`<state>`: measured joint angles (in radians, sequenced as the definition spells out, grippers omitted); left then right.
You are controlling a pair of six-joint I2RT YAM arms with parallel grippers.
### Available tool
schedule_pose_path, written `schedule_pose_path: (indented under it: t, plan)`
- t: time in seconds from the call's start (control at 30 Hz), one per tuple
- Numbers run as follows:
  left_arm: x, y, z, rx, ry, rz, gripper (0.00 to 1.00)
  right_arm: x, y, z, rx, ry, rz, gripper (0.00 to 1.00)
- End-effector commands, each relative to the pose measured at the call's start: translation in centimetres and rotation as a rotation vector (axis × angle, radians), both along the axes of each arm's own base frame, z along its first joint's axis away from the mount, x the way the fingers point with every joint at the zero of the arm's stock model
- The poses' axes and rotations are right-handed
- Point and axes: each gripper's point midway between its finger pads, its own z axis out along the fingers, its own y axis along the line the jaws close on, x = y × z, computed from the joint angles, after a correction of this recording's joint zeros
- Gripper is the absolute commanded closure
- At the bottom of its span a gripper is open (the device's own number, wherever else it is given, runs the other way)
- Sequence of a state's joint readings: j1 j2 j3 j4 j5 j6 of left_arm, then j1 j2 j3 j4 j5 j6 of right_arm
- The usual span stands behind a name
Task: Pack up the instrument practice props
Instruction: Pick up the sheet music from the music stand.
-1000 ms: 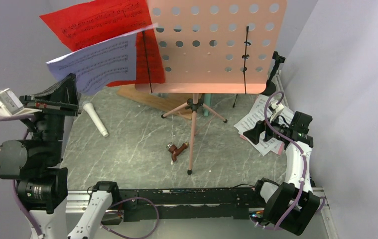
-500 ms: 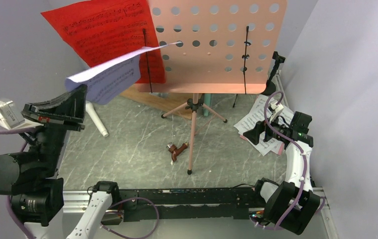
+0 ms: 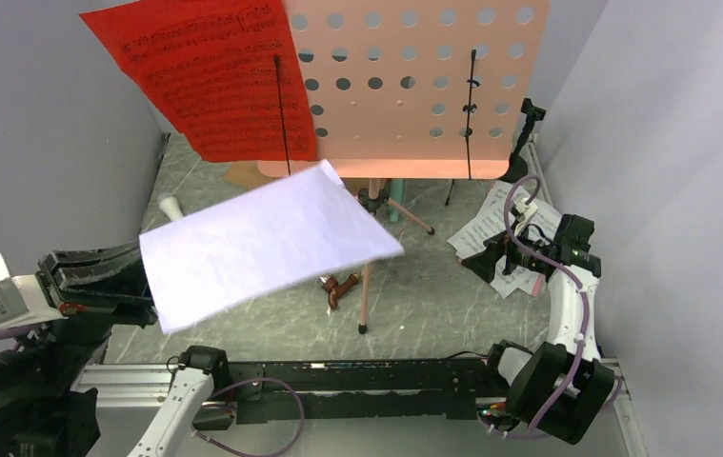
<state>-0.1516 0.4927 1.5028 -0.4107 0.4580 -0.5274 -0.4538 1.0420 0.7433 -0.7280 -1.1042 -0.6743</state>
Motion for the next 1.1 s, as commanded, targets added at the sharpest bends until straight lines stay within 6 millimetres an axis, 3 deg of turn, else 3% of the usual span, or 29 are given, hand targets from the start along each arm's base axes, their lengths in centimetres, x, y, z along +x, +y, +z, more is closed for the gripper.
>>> schedule_pose_path:
  t: [0.0,0.17,0.43,1.07]
  plan:
    - [0.3,-3.8,-3.1,0.048,0.142,-0.275,1.0,-0.9,1.8,2.5,0.033,-0.116,0.134,0.0]
    - [2.4,-6.2,-7.6,0.025,0.315,-0.487,1.0,-2.7,3.5,3.6,0.058,-0.19,0.238,0.0]
    - [4.5,-6.0,-12.4,-0.004,0.451,-0.475,1.0,-5.8,5.7,4.4,0.089,-0.289,0.355,0.0]
    - [6.9,-7.2,-20.5,-0.032,0.696,-0.572,1.0,-6.2,7.0,4.5,0.132,-0.312,0.403,0.0]
